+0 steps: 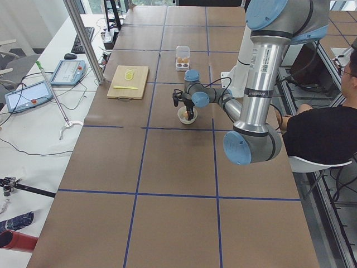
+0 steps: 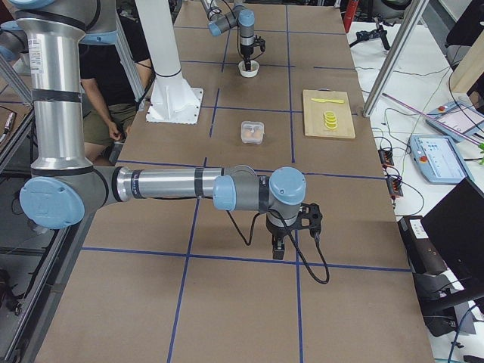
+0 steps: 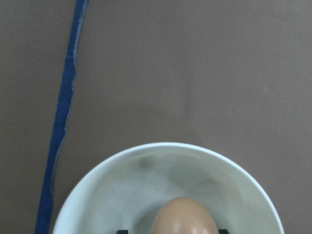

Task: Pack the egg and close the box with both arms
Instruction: 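Close the left gripper on the brown egg inside the white bowl, then carry the egg with the left gripper over the clear egg carton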

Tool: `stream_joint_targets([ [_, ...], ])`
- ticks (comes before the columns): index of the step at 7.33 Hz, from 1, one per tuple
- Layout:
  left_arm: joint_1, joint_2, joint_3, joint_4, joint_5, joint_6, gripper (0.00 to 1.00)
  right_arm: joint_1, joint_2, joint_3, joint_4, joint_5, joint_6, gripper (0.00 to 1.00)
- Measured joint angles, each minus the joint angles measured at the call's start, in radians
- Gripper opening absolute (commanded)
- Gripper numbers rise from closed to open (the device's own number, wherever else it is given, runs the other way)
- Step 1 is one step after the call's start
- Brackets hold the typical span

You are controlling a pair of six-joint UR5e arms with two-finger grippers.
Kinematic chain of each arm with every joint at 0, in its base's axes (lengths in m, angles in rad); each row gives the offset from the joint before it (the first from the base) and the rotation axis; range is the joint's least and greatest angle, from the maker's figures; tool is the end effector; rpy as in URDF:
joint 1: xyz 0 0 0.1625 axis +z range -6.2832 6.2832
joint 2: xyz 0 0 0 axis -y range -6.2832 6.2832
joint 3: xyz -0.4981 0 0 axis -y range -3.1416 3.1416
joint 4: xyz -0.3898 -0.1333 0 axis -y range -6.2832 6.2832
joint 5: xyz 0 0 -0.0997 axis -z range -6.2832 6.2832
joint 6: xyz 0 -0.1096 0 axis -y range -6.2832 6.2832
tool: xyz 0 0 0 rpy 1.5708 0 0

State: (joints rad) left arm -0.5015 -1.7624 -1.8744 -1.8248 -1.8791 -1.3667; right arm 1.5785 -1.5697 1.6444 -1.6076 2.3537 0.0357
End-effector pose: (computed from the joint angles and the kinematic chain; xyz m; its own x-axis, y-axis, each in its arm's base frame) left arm 0.4622 -0.3675 0.4748 0.6849 -0.1552 -0.7120 0.1410 0.9868 -0.0795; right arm 0.0598 -0.4914 0.7054 0.7083 0.0144 0.7057 -0.0330 0.9994 0.0127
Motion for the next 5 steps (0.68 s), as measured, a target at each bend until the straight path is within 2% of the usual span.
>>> stream_joint_targets([
  [2,-0.001,-0.007,-0.002,0.000,0.000,0.001,0.02,0.000,0.004,-0.004,0.000,0.000,0.000,1.00],
  [5,-0.018,-0.002,-0.028,0.003,0.001,-0.002,0.00,0.000,0.007,-0.005,-0.001,0.001,0.001,1.00],
])
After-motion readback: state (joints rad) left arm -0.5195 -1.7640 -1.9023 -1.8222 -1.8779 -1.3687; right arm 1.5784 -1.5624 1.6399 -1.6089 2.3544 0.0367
